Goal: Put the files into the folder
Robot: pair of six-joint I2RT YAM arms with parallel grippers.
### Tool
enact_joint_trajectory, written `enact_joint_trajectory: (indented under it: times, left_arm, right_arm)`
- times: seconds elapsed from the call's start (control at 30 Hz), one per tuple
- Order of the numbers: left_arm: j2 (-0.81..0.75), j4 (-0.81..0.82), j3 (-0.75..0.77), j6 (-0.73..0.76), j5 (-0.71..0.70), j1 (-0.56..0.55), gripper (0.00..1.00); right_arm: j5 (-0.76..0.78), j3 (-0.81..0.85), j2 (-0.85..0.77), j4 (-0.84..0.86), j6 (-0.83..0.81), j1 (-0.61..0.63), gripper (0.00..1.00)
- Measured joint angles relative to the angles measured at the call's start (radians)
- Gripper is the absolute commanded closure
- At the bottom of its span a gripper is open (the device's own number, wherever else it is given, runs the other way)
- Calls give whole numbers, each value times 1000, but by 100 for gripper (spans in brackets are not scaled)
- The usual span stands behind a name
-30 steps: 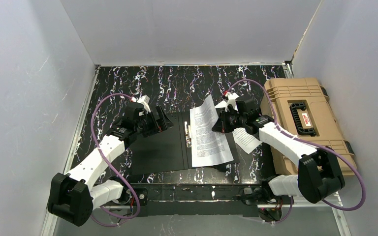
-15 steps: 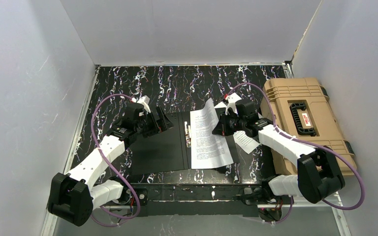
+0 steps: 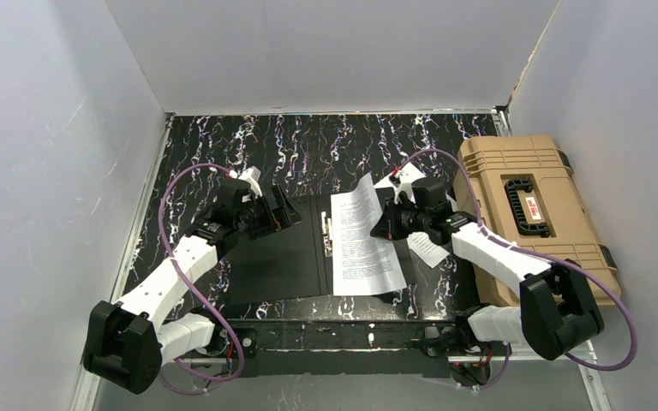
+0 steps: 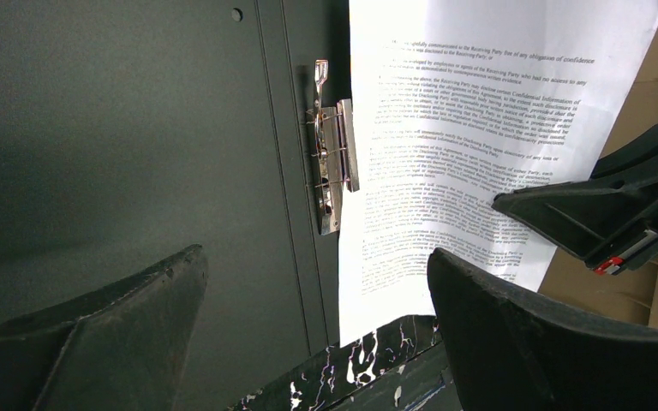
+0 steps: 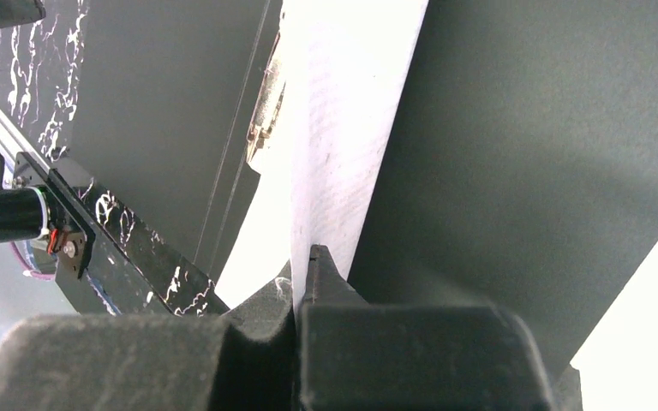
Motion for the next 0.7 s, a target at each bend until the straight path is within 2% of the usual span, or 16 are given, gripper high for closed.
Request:
enact_joint_trajectory:
  times: [0.27,0.7]
  left_arm:
    - [0,0,0,0,0,0,2]
    - [0,0,0,0,0,0,2]
  right_arm:
    - [8,-89,-48,50,47,0,99]
    - [12,-85,-37,88,61,0,99]
